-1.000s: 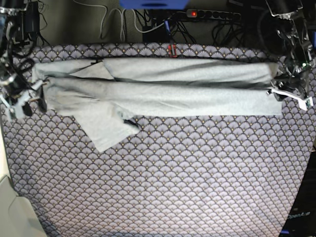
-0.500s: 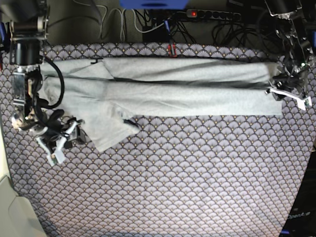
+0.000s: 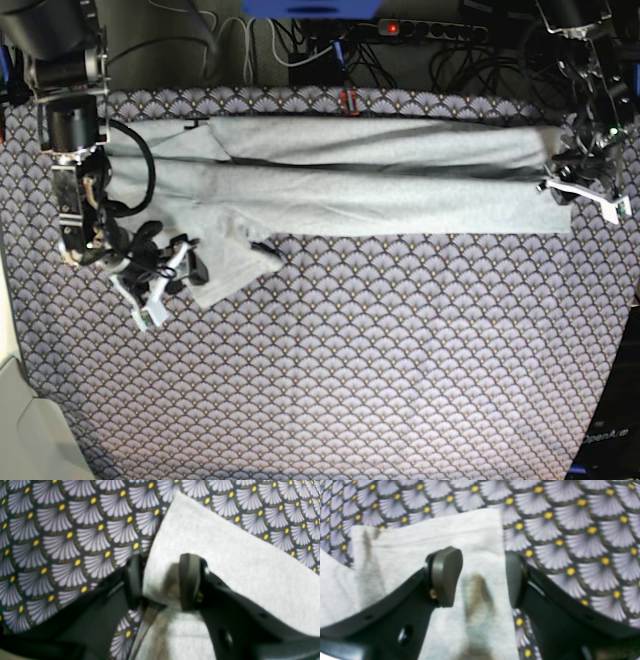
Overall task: Fold the T-shirt properly
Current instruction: 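Release the right gripper and move it to the sleeve, then grasp the sleeve with the right gripper while the left holds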
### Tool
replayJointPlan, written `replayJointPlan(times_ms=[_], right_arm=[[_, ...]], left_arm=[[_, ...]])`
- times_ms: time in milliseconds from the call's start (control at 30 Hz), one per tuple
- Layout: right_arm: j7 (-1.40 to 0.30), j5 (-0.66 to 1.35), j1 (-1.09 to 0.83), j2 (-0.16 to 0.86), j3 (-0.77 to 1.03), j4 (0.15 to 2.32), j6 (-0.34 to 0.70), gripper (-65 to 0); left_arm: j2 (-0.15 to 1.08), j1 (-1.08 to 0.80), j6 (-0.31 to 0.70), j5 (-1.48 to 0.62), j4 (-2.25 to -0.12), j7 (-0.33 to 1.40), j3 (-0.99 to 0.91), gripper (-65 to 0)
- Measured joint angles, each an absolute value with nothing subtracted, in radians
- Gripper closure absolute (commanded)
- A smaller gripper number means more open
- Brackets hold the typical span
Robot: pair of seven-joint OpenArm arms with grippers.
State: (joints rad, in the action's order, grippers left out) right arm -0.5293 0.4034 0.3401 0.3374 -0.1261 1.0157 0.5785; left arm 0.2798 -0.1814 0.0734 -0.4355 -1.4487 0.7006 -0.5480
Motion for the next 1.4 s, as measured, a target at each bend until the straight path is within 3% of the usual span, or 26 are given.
replayJointPlan(times_ms=[267, 867, 1133, 1400], right_arm=[[-0.496, 0.4, 0.418, 0.341, -0.126, 0.882, 0.576, -32.7], [-0.376, 0.427, 0.426, 0.319, -0.224, 0.817, 0.578, -32.3], [-0.32, 0.43, 0.437, 0.321, -0.223, 0.762, 0.579, -17.7], [-0.321, 0.427, 0.437, 0.324, -0.223, 0.761, 0.579, -16.2]], left_arm=[[0.28, -0.182, 0.072, -0.435, -1.449, 0.701, -0.548, -24.6], [0.28, -0.177, 0.072, -0.435, -1.449, 0.7, -0.548, -24.6], [0.28, -0.178, 0.072, -0.435, -1.449, 0.701, -0.548, -24.6], [0.28, -0.178, 0.072, -0.435, -1.449, 0.7, -0.548, -24.6]])
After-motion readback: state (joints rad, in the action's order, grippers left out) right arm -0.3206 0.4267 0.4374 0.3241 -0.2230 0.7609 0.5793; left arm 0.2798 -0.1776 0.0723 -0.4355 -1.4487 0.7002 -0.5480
